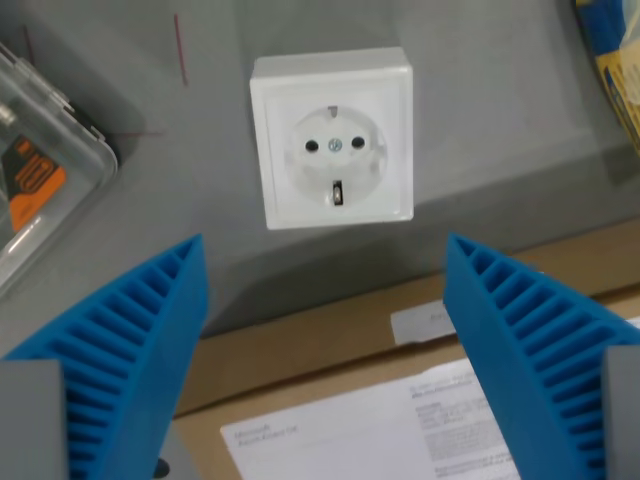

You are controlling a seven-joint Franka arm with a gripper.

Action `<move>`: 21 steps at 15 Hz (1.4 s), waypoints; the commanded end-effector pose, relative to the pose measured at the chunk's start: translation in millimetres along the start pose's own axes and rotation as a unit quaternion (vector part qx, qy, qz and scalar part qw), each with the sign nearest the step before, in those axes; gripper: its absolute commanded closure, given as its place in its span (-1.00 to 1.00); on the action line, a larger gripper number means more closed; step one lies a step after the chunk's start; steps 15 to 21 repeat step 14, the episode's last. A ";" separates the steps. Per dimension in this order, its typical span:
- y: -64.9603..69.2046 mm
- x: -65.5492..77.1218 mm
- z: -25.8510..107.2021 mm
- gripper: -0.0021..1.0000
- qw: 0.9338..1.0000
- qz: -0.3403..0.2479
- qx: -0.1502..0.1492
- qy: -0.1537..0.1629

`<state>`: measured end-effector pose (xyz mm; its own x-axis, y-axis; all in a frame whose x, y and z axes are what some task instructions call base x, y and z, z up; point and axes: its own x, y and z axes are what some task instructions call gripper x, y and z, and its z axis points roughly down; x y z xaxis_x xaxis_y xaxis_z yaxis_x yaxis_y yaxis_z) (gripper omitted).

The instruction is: Move above the white socket

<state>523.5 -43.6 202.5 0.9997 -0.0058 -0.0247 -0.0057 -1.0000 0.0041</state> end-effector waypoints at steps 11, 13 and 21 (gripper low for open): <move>10.5 21.8 16.3 -1.00 1.000 -0.017 0.010 -0.007; 10.7 22.4 17.2 -1.00 1.000 -0.016 0.010 -0.006; 10.7 22.7 17.6 -1.00 1.000 -0.015 0.010 -0.006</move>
